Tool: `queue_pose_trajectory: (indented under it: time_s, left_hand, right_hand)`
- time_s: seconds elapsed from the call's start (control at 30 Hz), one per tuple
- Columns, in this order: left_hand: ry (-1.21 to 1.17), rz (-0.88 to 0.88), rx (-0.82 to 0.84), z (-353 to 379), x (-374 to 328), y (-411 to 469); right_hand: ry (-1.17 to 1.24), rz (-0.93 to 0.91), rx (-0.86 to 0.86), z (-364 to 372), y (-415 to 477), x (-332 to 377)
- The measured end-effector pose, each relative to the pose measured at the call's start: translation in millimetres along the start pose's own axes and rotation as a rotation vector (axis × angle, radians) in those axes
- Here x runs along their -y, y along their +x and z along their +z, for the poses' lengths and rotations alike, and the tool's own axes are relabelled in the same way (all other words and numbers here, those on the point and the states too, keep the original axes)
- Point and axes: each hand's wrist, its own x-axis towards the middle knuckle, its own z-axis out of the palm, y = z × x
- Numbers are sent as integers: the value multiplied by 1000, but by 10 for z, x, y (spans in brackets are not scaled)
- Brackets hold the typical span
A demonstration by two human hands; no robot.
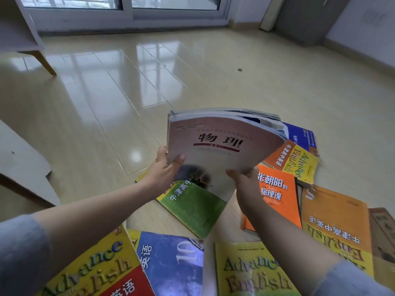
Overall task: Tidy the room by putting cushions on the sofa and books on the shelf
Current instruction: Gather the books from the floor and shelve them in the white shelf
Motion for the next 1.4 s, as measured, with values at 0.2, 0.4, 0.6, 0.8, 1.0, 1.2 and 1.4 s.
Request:
queue_pose_trajectory:
  time_s: [0.2, 0.4, 0.6, 0.8, 1.0, 1.2, 1.4]
  left_hand:
    - [-11, -20, -37, -1, -1, 57]
    - [23, -49, -51, -31, 62, 150]
    - [19, -28, -48, -56, 149, 185]
    - [-74, -20, -48, -42, 226, 232]
    - [-110, 13, -33, -46, 265, 249]
    - [-95, -60, -63, -131, 176, 155]
    - [23, -92, -74, -439, -399, -63]
  right_hand:
    - [-21, -40, -14, -29, -25, -8]
    - [-123, -152, -44, -31, -9, -71]
    - [-153, -204, -78, -13, 25, -146]
    - [-177, -274, -122, 18, 51, -196]
    - [-217, -306, -152, 22, 76, -238]
    - [-242, -255, -183, 81, -90, -124]
    - [-251, -135, -164, 199, -457, 473]
